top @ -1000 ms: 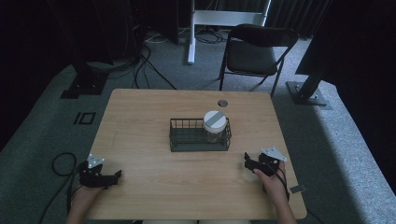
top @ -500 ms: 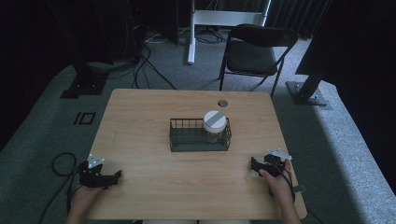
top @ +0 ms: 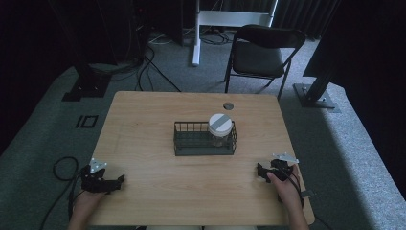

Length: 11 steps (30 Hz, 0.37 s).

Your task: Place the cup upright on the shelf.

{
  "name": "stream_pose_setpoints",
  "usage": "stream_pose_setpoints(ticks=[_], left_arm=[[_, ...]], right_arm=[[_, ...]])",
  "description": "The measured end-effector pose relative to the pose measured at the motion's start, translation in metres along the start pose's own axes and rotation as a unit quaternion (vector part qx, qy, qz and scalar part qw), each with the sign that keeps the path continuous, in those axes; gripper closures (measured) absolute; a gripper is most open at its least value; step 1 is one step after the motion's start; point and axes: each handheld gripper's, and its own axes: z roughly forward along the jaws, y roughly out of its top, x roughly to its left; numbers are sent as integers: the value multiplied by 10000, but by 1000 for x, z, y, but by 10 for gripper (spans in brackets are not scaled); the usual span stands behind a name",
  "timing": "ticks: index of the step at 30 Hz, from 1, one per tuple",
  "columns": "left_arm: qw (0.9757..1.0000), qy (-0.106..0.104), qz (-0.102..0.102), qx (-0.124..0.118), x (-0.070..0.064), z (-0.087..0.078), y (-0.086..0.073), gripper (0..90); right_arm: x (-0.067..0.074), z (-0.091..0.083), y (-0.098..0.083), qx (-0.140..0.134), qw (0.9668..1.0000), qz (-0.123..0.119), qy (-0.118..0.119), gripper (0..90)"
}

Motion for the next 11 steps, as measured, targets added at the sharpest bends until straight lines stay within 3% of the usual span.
stream_pose_setpoints(ticks=[11], left_arm=[[10000,0,4,3,0,0,0,1]], right_arm=[[0,0,0,7,10000,-9,6,104]])
